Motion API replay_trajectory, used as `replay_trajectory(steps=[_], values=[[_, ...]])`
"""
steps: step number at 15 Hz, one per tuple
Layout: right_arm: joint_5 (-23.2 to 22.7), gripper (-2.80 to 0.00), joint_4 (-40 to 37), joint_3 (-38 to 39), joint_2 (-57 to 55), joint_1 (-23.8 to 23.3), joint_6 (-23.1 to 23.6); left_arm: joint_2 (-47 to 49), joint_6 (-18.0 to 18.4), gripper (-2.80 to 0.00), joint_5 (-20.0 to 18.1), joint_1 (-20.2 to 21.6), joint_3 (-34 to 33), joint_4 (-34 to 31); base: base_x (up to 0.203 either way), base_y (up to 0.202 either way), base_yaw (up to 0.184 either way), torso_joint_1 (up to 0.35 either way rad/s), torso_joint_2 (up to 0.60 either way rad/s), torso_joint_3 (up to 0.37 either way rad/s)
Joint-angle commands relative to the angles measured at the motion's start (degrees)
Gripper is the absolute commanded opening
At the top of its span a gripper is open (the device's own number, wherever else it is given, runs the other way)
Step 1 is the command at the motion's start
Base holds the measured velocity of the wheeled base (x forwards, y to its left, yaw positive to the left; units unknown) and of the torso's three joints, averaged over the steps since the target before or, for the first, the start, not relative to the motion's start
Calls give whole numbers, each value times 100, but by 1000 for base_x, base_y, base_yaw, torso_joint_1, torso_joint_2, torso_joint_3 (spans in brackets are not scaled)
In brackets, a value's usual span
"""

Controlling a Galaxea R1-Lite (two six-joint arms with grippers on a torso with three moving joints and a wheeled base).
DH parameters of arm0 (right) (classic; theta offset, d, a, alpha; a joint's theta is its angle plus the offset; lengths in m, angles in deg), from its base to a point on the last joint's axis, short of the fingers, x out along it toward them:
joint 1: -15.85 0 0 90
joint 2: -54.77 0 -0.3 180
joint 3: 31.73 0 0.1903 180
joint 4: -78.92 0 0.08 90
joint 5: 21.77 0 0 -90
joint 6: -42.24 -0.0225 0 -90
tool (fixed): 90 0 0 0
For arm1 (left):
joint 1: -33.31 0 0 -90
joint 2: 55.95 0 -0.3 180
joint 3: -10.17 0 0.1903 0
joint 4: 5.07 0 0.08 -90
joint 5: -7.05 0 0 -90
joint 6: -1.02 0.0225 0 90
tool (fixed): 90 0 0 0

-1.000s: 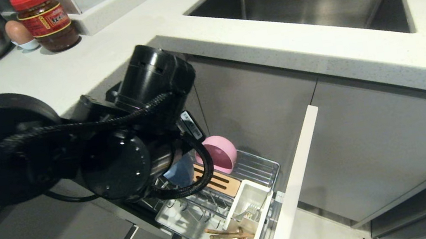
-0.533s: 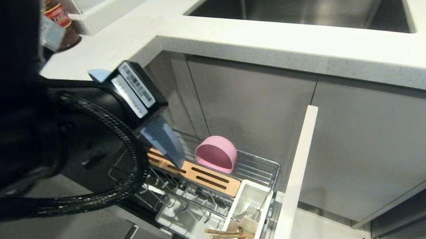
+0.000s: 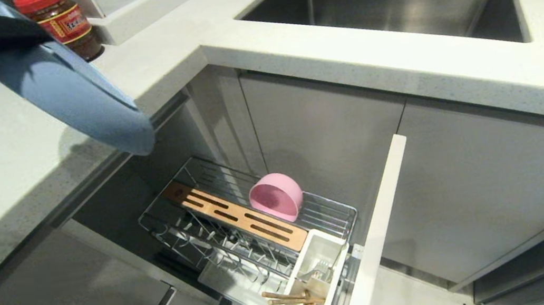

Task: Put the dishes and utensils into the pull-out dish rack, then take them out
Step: Take the plate out of the cupboard

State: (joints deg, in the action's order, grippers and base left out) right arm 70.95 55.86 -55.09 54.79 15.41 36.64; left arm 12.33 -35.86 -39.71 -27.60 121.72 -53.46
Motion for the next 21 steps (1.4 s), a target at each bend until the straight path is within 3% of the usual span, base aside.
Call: replay_trajectory(steps=[1,5,9,14,17,19,21], values=[[1,-280,4,0,24,0,-3,-398,211,-280,26,46,209,26,0,0,0,0,0,0],[1,-280,4,0,24,0,-3,-551,715,-280,-3,1035,344,65,0,0,0,0,0,0],[1,-280,4,2,24,0,-3,-714,1675,-280,-184,2354,377,70,0,0,0,0,0,0],[1,-280,4,0,24,0,-3,-748,2593,-280,-214,4323,257,43,0,0,0,0,0,0],[1,-280,4,0,24,0,-3,-723,3505,-280,-230,5138,267,-58,0,0,0,0,0,0],[1,-280,4,0,24,0,-3,-545,3875,-280,-250,5600,556,-673,0,0,0,0,0,0],[1,-280,4,0,24,0,-3,-283,4066,-280,-252,5792,942,-1489,0,0,0,0,0,0]])
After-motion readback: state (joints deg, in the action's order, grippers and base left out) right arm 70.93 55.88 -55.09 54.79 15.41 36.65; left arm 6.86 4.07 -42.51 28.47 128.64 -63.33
